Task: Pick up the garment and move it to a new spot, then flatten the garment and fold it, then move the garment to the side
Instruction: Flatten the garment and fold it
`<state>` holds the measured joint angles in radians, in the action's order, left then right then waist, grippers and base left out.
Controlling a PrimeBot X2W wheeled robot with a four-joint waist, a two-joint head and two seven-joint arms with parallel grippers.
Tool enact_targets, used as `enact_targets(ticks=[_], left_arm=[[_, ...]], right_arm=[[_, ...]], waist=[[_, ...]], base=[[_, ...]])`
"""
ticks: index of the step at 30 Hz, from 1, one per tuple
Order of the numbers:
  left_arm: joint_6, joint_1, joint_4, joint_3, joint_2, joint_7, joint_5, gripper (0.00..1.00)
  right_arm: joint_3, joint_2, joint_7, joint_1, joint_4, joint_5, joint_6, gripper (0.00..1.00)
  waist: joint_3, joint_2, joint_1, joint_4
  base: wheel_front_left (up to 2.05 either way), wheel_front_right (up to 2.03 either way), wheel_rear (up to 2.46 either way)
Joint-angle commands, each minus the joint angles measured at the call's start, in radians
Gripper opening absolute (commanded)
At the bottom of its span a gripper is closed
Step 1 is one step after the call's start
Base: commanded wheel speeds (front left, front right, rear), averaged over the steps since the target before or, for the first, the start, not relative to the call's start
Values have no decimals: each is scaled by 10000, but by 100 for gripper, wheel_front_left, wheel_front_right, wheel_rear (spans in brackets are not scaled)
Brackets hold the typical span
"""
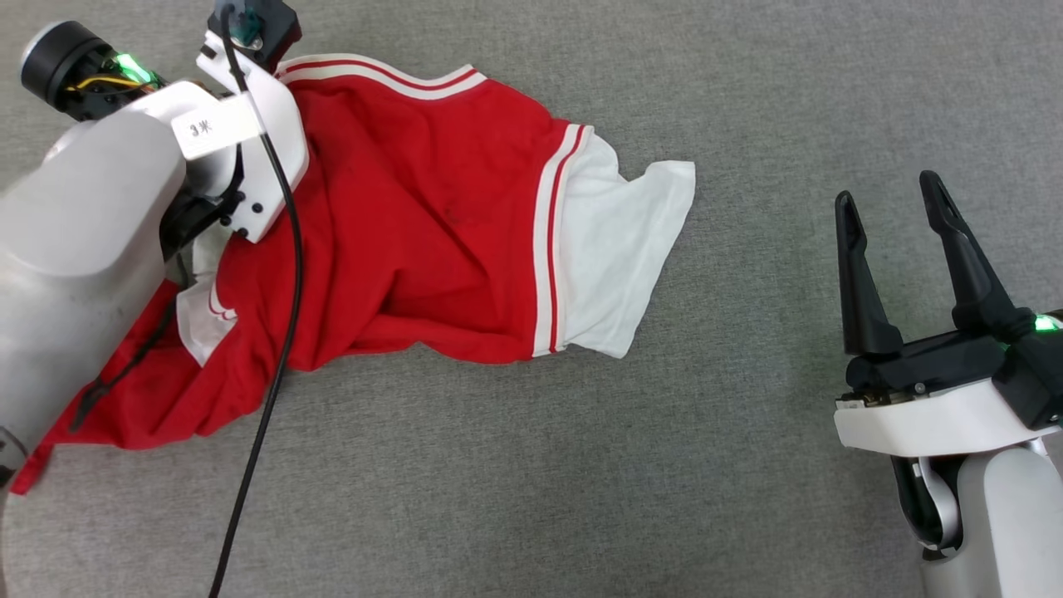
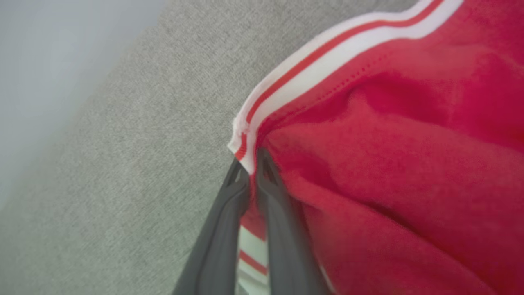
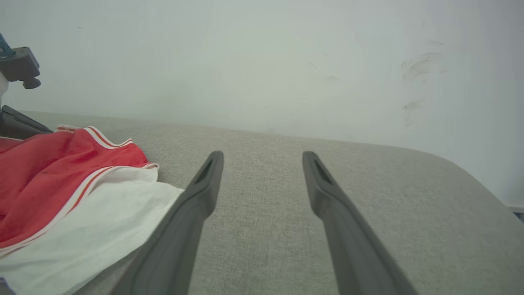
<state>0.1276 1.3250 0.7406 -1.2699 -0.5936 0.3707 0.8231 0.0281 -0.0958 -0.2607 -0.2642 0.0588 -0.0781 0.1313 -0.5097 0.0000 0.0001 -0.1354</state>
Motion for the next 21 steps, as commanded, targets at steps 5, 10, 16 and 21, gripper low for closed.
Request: enact_targets(ticks=[5, 10, 16, 21], left_arm=[[-113, -105, 510, 16, 279, -1741, -466, 100], [-907, -542, 603, 410, 471, -3911, -609, 100], [-2077, -1324, -17, 911, 406, -5823, -603, 100], [-3409, -2364, -1353, 1555, 46, -6327, -758, 100]], right_arm=[[23, -144, -41, 29, 0, 77, -13, 100], [-150, -466, 56, 171, -4, 43, -13, 100], [-349, -1098, 516, -45, 224, -126, -13, 100], [-271, -1705, 1150, -391, 458, -282, -11, 100]], waist=[[525, 0, -1, 294], [1280, 0, -1, 697], [2008, 0, -1, 1263], [2450, 0, -1, 1668]], base=[[0, 0, 0], [0, 0, 0], [0, 0, 0], [0, 0, 0]])
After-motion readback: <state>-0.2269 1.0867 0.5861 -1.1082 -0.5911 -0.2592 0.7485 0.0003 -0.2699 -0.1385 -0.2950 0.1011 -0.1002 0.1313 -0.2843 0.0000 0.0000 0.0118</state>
